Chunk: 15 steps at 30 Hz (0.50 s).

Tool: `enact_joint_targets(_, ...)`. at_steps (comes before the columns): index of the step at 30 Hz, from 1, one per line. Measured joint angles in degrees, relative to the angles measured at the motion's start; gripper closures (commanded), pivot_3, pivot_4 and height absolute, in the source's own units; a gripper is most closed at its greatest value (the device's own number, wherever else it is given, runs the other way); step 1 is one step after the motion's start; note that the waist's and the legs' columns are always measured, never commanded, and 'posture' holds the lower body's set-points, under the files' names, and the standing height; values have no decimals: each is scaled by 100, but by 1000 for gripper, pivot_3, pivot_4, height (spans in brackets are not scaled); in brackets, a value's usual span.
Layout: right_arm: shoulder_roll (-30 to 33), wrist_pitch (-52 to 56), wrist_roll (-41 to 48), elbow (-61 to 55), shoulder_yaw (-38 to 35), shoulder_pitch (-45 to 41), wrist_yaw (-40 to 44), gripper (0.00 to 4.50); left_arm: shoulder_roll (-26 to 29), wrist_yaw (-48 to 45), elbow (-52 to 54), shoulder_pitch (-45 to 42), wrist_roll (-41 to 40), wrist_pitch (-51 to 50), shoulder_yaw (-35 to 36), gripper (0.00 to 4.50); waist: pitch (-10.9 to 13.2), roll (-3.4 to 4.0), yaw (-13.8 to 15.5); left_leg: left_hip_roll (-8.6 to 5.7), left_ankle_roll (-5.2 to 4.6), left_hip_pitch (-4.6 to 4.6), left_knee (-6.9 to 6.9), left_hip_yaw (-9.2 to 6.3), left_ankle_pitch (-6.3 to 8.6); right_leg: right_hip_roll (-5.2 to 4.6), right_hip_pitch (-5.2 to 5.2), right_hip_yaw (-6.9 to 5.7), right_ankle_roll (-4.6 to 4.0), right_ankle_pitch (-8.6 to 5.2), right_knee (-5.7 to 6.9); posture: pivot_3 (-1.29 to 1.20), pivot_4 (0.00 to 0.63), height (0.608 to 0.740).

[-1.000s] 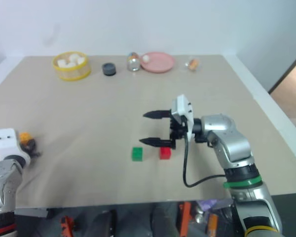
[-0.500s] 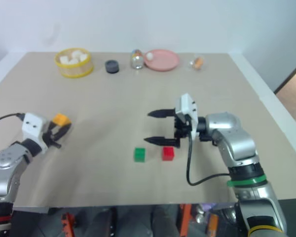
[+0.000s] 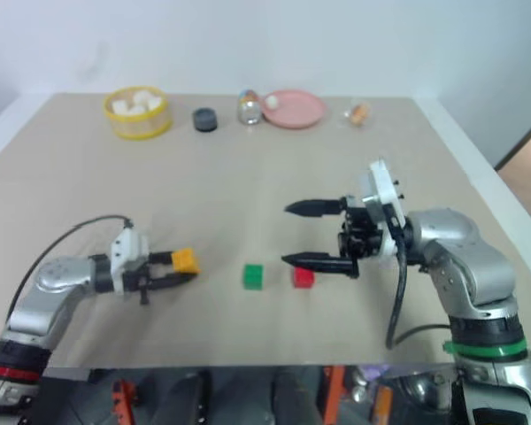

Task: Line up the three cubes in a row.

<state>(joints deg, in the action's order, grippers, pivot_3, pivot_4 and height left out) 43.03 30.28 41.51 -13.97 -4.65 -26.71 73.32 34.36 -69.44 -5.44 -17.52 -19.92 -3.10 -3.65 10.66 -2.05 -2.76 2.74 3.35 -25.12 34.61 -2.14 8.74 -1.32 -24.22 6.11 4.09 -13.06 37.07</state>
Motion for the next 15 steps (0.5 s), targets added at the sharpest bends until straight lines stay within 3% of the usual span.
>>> enact_joint_targets(9, 34, 28, -3, -232, -31, 195, -338, 0, -376, -655, -948, -847, 301, 488, -577, 3155, 0, 0, 2, 0, -1, 0, 2, 2, -1, 4, 1, 4, 7, 4, 1, 0, 150, 740)
enact_joint_targets(15, 35, 44, -8, -268, -31, 273, -447, 0, -126, -1404, -1155, -949, 413, 633, -825, 3155, 0, 0, -1, 0, -2, 1, 2, 2, -1, 5, 0, 6, 7, 3, 6, 0, 150, 740)
